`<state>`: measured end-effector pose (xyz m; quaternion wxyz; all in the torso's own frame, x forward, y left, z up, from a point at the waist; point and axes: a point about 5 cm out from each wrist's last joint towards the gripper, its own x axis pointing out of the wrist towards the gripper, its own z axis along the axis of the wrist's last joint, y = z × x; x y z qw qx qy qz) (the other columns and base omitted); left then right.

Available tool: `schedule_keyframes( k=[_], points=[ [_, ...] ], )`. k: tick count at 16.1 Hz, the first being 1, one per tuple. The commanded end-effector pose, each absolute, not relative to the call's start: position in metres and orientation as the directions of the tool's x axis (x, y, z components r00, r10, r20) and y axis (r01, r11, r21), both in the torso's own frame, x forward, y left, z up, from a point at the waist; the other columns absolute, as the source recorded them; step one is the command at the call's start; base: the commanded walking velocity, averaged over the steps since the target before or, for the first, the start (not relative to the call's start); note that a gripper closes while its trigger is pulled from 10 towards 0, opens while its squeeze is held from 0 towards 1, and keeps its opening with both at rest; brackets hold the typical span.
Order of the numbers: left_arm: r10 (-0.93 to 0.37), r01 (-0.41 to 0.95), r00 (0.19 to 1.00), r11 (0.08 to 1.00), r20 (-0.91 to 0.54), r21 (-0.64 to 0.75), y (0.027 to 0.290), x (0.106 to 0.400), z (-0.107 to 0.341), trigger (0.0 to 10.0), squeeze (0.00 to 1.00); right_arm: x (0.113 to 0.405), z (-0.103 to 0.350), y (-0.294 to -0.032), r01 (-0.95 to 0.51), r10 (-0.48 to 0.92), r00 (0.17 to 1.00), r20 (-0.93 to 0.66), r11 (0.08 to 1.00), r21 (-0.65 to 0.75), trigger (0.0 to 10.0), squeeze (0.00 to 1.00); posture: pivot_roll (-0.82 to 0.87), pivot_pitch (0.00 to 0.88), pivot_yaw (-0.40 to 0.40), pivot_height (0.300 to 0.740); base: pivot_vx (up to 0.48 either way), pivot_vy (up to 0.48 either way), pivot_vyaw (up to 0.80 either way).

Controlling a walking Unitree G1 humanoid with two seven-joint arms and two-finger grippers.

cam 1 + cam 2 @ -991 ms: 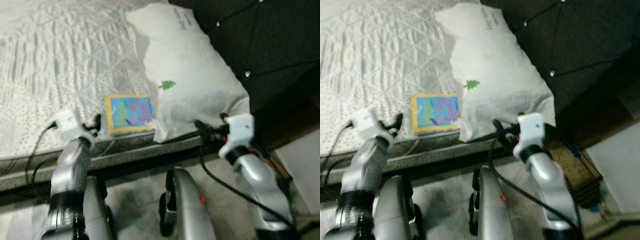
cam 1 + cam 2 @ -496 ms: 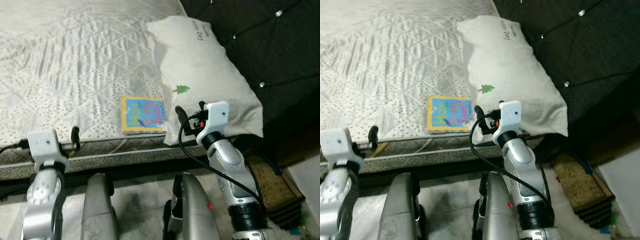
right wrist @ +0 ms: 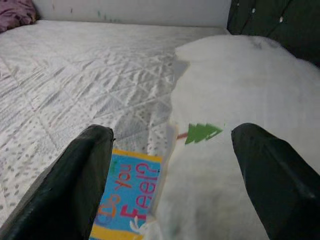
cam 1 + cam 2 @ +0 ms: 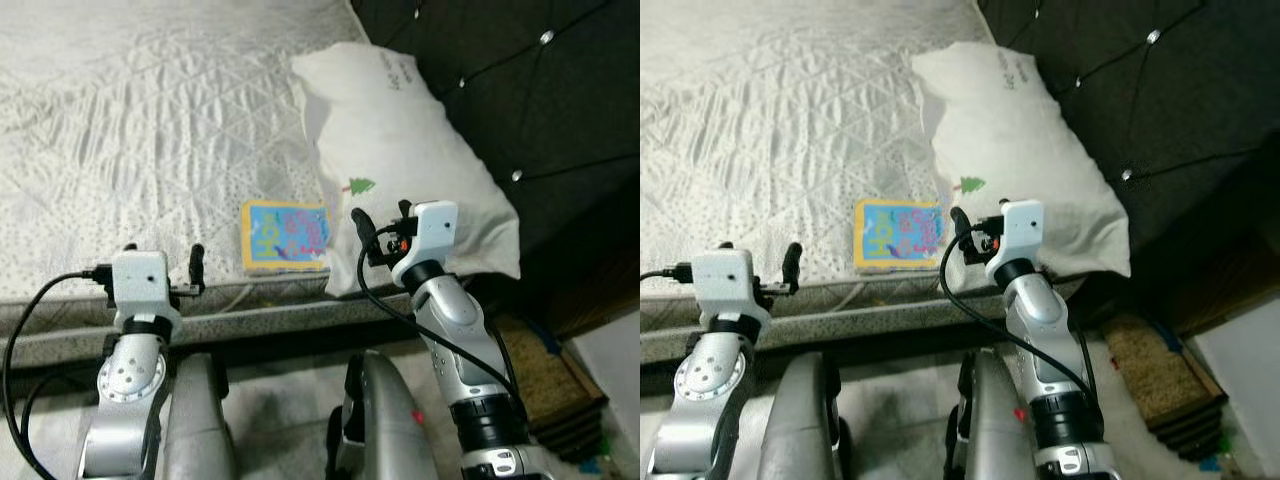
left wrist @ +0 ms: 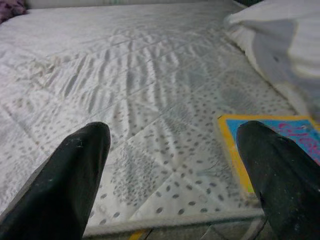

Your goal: Clean up the room

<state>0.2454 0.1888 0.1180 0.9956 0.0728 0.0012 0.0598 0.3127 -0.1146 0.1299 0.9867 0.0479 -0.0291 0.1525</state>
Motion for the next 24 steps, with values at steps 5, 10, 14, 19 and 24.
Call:
schedule_keyframes(
  k=[5,10,14,19,24],
  points=[
    [0.124,-0.113,0.991,0.980,-0.058,0.161,0.171,0.240,0.106,10.0,0.00,0.316,0.131,-0.118,-0.291,0.286,0.955,0.080,0.954,0.067,10.0,0.00,0.15,0.075,-0.138,0.700,0.000,0.000,0.00],
    [0.089,-0.075,0.990,0.989,-0.112,0.131,0.149,0.250,0.098,10.0,0.00,0.310,0.116,-0.117,-0.263,0.260,0.965,0.043,0.962,0.080,10.0,0.00,0.16,0.054,-0.115,0.740,0.000,0.000,0.00],
    [0.068,-0.054,0.991,0.991,-0.113,0.125,0.143,0.256,0.100,10.0,0.00,0.307,0.113,-0.116,-0.256,0.254,0.966,0.040,0.963,0.079,10.0,0.00,0.12,0.043,-0.085,0.740,0.000,0.000,0.00],
    [0.070,-0.052,0.984,0.992,-0.164,0.114,0.148,0.251,0.089,10.0,0.00,0.301,0.104,-0.129,-0.233,0.234,0.972,-0.012,0.971,0.047,10.0,0.00,0.10,0.063,-0.089,0.740,0.000,0.283,0.00],
    [0.044,-0.027,0.986,0.994,-0.158,0.109,0.146,0.250,0.091,10.0,0.00,0.296,0.101,-0.125,-0.243,0.245,0.969,-0.018,0.968,0.067,10.0,0.00,0.09,0.080,-0.074,0.740,0.000,0.480,0.00]
  ],
)
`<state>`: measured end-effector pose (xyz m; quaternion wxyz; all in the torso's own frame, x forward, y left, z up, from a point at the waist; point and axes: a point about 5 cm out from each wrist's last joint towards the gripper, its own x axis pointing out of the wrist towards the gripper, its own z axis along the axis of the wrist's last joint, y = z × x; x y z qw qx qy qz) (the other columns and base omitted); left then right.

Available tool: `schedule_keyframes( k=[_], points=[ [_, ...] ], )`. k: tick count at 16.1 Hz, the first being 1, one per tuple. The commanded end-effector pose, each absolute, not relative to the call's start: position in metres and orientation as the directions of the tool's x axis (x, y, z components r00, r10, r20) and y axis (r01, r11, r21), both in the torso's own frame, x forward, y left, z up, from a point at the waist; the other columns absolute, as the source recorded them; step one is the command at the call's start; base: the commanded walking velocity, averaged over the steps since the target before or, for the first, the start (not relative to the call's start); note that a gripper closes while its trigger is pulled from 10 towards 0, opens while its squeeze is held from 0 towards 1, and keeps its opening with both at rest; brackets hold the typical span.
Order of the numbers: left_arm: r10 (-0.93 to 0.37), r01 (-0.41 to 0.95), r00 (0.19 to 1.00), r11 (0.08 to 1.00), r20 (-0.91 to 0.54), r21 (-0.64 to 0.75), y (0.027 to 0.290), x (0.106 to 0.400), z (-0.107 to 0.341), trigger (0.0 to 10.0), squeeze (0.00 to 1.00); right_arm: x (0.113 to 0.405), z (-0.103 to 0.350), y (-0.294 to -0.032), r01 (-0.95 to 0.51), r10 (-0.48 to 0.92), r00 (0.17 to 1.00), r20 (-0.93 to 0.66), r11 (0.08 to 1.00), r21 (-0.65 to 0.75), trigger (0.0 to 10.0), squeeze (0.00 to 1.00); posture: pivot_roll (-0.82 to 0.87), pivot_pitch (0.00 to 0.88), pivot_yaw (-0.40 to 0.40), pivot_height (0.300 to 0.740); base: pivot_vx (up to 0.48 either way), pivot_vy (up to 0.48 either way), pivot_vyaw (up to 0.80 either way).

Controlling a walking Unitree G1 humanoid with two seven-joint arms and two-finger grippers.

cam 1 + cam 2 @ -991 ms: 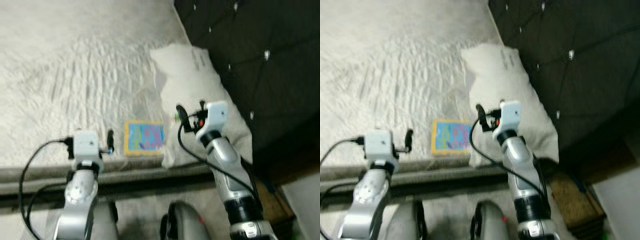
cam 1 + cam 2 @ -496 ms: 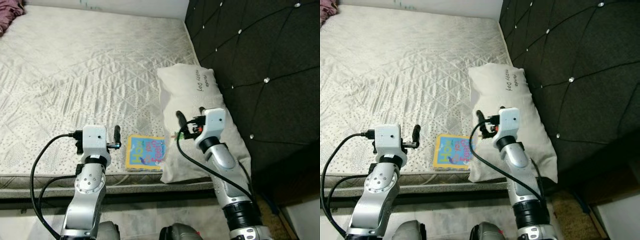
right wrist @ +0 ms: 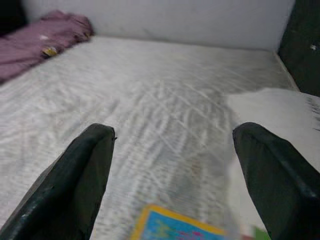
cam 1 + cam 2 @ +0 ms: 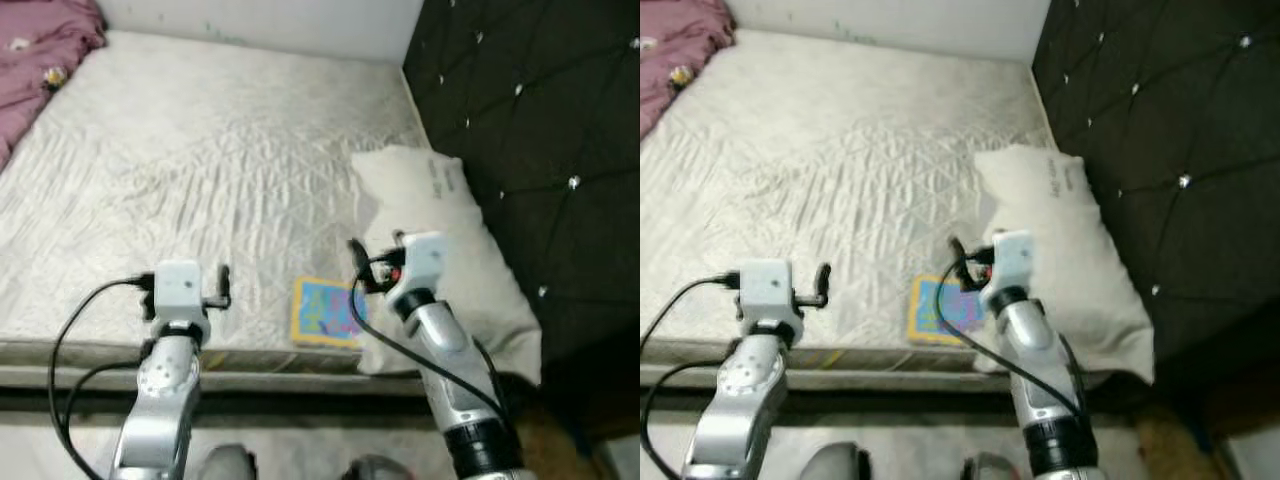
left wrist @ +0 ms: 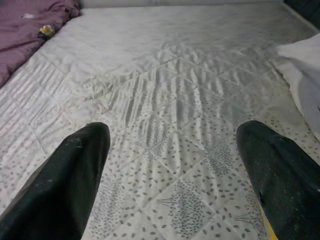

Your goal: Clean up the room

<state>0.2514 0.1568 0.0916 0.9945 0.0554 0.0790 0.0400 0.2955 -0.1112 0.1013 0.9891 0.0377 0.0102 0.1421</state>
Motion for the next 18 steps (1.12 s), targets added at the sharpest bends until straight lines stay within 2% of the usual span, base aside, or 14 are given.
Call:
schedule_keyframes(
  k=[1,4,9,14,17,18],
  points=[
    [0.040,-0.024,0.986,0.995,-0.159,0.102,0.146,0.251,0.091,10.0,0.00,0.298,0.101,-0.125,-0.245,0.247,0.969,-0.020,0.967,0.066,10.0,0.00,0.09,0.089,-0.073,0.740,0.000,0.480,0.00],
    [0.035,-0.020,0.986,0.996,-0.161,0.089,0.147,0.253,0.094,10.0,0.00,0.301,0.103,-0.128,-0.233,0.235,0.972,-0.029,0.970,0.064,10.0,0.00,0.09,0.102,-0.071,0.740,0.000,0.480,0.00],
    [0.013,-0.002,0.988,0.997,-0.157,0.075,0.144,0.254,0.095,10.0,0.00,0.297,0.101,-0.129,-0.232,0.235,0.971,-0.041,0.971,0.062,10.0,0.00,0.07,0.106,-0.068,0.740,0.000,0.480,-0.67],
    [-0.004,0.013,0.987,0.998,-0.158,0.056,0.140,0.256,0.095,10.0,0.00,0.298,0.102,-0.127,-0.241,0.243,0.969,-0.040,0.969,0.048,10.0,0.00,0.07,0.105,-0.073,0.740,0.000,0.480,0.00],
    [0.002,0.003,0.992,0.999,-0.126,0.043,0.139,0.258,0.100,10.0,0.00,0.299,0.103,-0.127,-0.247,0.249,0.968,-0.041,0.968,0.044,10.0,0.00,0.07,0.106,-0.076,0.740,0.000,0.480,0.00],
    [-0.002,0.006,0.997,0.999,-0.078,0.044,0.137,0.259,0.107,10.0,0.00,0.300,0.103,-0.126,-0.252,0.254,0.966,-0.040,0.967,0.044,10.0,0.00,0.07,0.104,-0.078,0.740,0.000,0.000,0.00]
  ],
)
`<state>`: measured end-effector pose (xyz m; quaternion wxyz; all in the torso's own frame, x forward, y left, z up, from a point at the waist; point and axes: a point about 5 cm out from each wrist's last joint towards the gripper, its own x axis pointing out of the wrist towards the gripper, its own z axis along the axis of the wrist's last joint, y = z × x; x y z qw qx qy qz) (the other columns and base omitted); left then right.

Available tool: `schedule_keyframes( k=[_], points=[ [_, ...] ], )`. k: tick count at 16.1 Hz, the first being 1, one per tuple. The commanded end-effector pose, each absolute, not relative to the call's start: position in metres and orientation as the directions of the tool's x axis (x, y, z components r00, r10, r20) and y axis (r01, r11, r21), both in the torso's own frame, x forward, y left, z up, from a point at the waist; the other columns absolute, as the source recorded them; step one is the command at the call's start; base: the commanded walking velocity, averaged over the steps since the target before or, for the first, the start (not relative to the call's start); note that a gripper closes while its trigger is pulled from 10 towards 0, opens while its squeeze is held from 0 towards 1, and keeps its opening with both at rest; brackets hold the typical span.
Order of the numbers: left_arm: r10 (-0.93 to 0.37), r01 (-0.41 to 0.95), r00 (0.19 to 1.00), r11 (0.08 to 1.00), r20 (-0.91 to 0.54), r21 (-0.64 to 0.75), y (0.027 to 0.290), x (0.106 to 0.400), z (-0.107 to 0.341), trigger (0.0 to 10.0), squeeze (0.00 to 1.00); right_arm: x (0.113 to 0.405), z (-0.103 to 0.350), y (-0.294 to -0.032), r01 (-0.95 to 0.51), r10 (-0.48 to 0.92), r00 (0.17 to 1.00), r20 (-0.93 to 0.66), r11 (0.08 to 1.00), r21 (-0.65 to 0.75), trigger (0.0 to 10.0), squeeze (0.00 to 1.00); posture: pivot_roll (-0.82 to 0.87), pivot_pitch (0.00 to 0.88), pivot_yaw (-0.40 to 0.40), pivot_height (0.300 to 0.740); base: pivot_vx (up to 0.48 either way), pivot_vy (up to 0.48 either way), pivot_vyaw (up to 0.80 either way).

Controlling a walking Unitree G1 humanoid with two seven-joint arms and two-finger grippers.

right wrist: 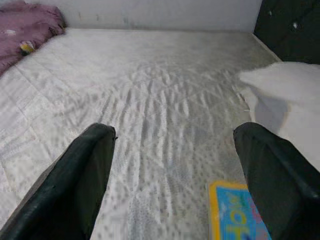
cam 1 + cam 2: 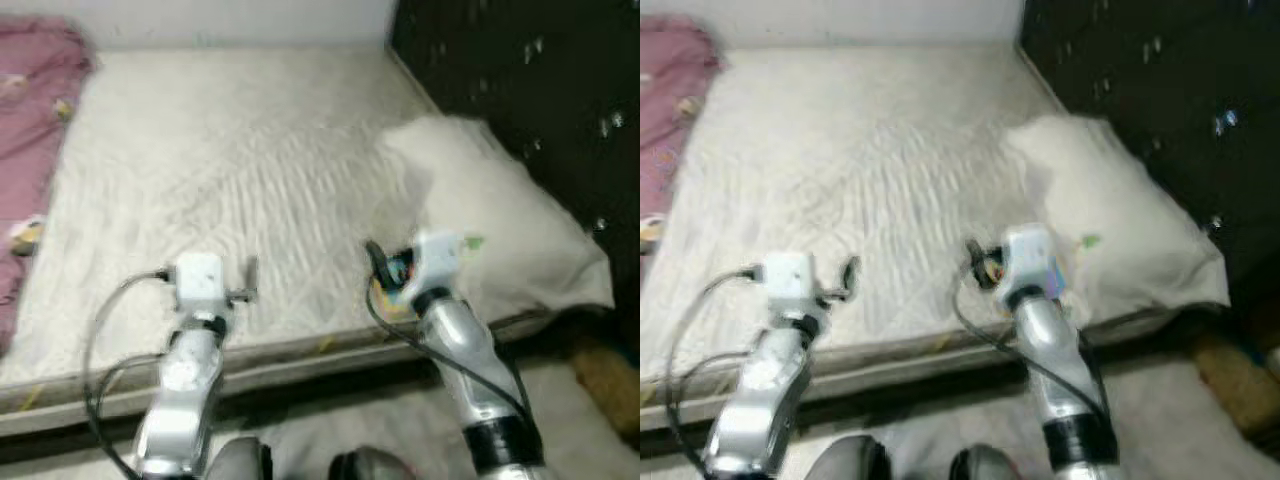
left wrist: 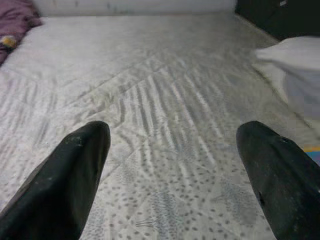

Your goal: Clean up the room

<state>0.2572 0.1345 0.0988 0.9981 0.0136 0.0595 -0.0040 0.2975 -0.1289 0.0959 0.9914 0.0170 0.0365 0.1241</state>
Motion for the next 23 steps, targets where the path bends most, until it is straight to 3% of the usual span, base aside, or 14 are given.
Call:
schedule_keyframes(
  k=[1,5,16,20,23],
  points=[
    [-0.018,0.020,0.998,0.999,-0.056,0.041,0.1347,0.2584,0.1095,10.0,0.00,0.2997,0.1026,-0.1262,-0.253,0.255,0.966,-0.040,0.966,0.043,10.0,0.00,0.07,0.104,-0.078,0.740,0.000,0.000,0.00],
    [-0.018,0.020,0.997,1.000,-0.070,0.020,0.1348,0.2576,0.1076,10.0,0.00,0.2992,0.1040,-0.1239,-0.271,0.271,0.962,-0.025,0.962,0.025,10.0,0.00,0.08,0.103,-0.075,0.740,0.000,0.000,0.00],
    [-0.039,0.037,0.997,0.999,-0.068,-0.024,0.1349,0.2586,0.1064,10.0,0.00,0.3008,0.1008,-0.1244,-0.256,0.257,0.965,-0.047,0.966,0.018,10.0,0.00,0.08,0.100,-0.076,0.740,0.000,0.472,0.07],
    [-0.045,0.043,0.997,0.998,-0.058,-0.040,0.1341,0.2594,0.1077,10.0,0.00,0.3017,0.1000,-0.1261,-0.247,0.247,0.967,-0.054,0.969,0.020,10.0,0.00,0.08,0.100,-0.079,0.740,0.000,0.469,-0.69],
    [-0.055,0.052,0.997,0.997,-0.051,-0.054,0.1321,0.2592,0.1076,10.0,0.00,0.3018,0.1000,-0.1274,-0.243,0.244,0.968,-0.055,0.970,0.017,10.0,0.00,0.07,0.102,-0.081,0.740,0.000,0.469,0.00]
  ],
)
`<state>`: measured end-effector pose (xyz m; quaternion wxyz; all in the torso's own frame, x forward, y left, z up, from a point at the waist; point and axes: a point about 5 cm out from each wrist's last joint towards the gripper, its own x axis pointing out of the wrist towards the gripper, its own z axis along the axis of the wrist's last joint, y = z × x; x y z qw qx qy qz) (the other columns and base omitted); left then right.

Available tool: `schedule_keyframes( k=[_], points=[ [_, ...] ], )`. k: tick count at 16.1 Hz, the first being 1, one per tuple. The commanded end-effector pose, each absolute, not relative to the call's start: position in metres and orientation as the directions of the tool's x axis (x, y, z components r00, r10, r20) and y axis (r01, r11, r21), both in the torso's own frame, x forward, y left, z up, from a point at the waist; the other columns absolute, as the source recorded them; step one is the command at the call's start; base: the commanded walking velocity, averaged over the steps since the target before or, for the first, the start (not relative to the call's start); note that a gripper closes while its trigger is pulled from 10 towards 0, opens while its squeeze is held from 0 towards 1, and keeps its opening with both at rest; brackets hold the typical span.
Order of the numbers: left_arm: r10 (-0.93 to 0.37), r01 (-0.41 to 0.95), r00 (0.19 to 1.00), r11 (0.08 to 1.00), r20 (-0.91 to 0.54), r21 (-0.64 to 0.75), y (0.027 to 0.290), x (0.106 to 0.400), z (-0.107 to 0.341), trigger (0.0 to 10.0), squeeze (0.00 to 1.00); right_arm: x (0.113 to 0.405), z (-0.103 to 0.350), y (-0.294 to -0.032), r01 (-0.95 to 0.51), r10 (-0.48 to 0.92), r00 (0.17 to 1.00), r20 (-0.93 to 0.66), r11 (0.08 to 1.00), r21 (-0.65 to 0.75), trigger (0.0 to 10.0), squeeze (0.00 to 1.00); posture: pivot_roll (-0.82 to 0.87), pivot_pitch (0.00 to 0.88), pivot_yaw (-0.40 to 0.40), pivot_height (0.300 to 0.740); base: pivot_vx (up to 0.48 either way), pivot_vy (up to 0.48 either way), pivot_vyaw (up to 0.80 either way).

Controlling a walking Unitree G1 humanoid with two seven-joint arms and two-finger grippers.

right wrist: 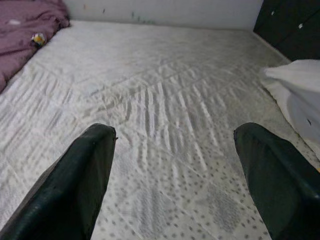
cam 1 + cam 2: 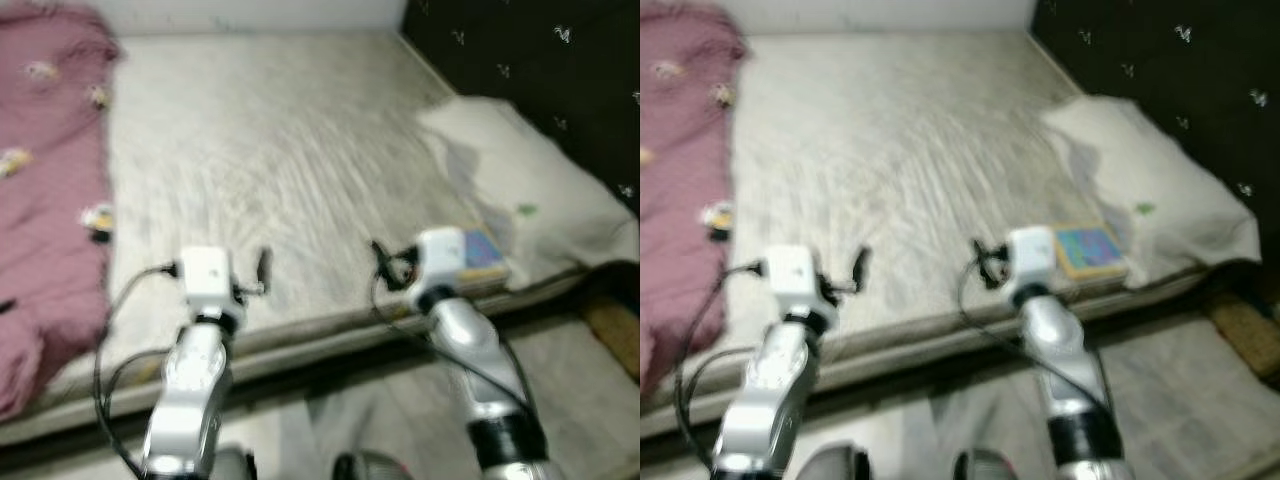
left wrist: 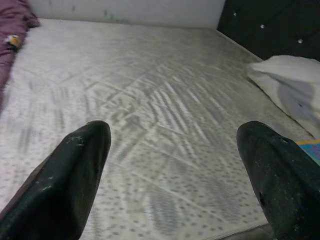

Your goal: Clean up the room

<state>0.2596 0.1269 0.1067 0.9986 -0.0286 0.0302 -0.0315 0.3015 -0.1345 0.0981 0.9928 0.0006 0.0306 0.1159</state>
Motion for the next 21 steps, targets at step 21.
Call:
schedule_keyframes(
  k=[21],
  points=[
    [0.021,-0.023,0.998,0.999,-0.055,-0.038,0.1409,0.2636,0.1048,10.0,0.00,0.3026,0.0986,-0.1285,-0.229,0.231,0.972,-0.048,0.972,0.053,10.0,0.00,0.07,0.100,-0.082,0.740,0.000,0.446,0.00]
  ],
)
